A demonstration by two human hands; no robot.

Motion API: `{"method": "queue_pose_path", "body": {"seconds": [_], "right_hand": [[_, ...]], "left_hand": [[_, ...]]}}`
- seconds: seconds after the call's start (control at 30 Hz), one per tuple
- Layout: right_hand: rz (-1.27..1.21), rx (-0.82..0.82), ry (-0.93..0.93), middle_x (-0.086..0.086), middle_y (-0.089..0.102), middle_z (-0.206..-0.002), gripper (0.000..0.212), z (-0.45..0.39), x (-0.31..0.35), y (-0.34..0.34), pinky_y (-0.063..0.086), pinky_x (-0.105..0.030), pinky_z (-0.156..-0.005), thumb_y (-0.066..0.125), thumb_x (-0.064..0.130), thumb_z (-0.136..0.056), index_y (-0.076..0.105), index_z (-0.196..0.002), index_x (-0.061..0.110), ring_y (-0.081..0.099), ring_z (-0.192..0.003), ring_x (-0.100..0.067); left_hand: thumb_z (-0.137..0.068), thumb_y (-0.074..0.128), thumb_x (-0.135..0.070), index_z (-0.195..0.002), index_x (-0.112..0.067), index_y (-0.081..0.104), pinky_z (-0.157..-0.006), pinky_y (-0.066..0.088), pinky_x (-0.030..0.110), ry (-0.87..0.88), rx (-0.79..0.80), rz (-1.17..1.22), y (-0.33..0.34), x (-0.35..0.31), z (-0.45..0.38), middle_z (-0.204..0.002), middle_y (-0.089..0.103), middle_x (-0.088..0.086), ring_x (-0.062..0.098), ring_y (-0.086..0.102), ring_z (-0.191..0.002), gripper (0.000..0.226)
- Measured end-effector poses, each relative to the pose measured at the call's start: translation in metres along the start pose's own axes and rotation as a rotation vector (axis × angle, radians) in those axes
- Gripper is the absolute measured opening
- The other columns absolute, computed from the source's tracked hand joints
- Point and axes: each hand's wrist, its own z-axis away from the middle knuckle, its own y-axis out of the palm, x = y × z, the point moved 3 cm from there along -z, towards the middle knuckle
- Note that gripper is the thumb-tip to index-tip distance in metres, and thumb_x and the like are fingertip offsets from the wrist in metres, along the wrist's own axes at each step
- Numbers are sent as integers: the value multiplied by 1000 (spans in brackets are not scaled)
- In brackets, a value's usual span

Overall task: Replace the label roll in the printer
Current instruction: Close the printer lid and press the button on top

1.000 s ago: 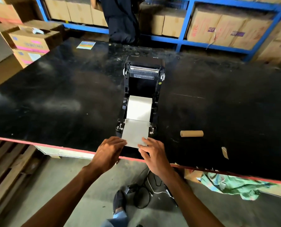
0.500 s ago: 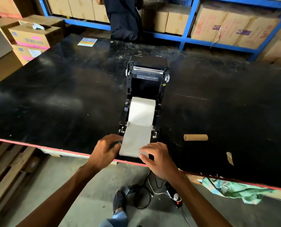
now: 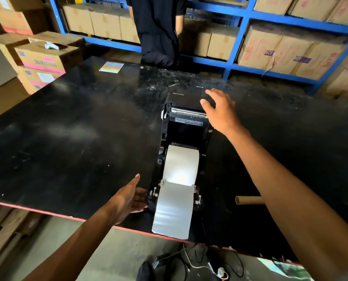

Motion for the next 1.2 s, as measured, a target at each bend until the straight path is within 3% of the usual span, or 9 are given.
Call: {"method": "queue_pose_path", "body": {"seconds": [0.13, 0.23, 0.37, 0.47, 0.7, 0.87, 0.97, 1.03, 1.2], "right_hand": [[208, 155, 45, -12, 36, -151, 49, -7, -10, 19, 21, -44, -111, 40, 38, -97, 44, -137, 9, 30, -140, -26], [197, -1, -31, -11, 48, -144, 42, 17, -11, 24, 26, -40, -107, 41, 35, -97, 54, -130, 10, 40, -135, -27], [143, -316, -208, -8, 71, -112, 26, 66, -2, 6, 37, -36, -90, 54, 27, -92, 73, -96, 11, 62, -99, -25], [76, -343, -286, -7, 69, -103, 15, 109, 0, 1, 38, -34, -86, 65, 22, -86, 73, -93, 12, 59, -93, -24], [57, -153, -194, -9, 54, -130, 57, 179, -6, 15, 31, -33, -99, 63, 37, -82, 47, -133, 17, 45, -120, -23], [180, 5, -163, -11, 38, -148, 88, 218, -20, 32, 25, -40, -105, 63, 53, -74, 20, -145, 25, 33, -133, -25], [162, 45, -102, -10, 31, -153, 89, 234, -21, 41, 23, -40, -107, 59, 58, -74, 18, -146, 25, 30, -136, -24], [42, 11, -3, -8, 29, -154, 85, 235, -17, 42, 20, -39, -110, 56, 60, -75, 23, -146, 25, 27, -139, -22], [-369, 124, 629, -6, 26, -155, 94, 237, -33, 50, 19, -48, -117, 60, 68, -71, 23, -147, 26, 24, -142, -25]], "left_hand": [[-90, 35, -62, -102, 1, 65, -68, 50, 36, -11, 3, -20, -2, 2, -4, -86, 69, 17, 30, 64, -77, 71], [-91, 35, -61, -99, -1, 65, -75, 49, 37, -1, 1, -18, -1, 3, -4, -88, 69, 16, 30, 64, -81, 67], [-90, 37, -62, -98, -1, 66, -71, 48, 35, 3, -20, 14, 2, 9, -2, -87, 69, 14, 27, 62, -76, 67], [-86, 40, -66, -112, 1, 62, -77, 50, 39, 11, -45, 72, 3, 16, -1, -98, 67, 17, 29, 64, -81, 75], [-76, 37, -79, -147, -5, 24, -106, 39, 51, 35, -36, 262, 15, 18, 24, -140, 45, 23, 41, 53, -117, 104], [-72, 37, -83, -147, -21, 28, -109, 36, 52, 97, -55, 221, 31, 6, 46, -134, 48, 21, 39, 49, -121, 98], [-62, 48, -87, -130, -22, 48, -104, 41, 51, 143, -64, 126, 37, 4, 55, -118, 61, 10, 33, 57, -111, 95], [-45, 60, -88, -134, -17, 43, -99, 45, 49, 144, -104, 86, 34, 8, 51, -124, 61, 11, 31, 59, -106, 115], [-44, 62, -86, -133, -15, 43, -98, 47, 50, 176, -150, 6, 33, 9, 49, -127, 59, 14, 33, 59, -108, 115]]}}
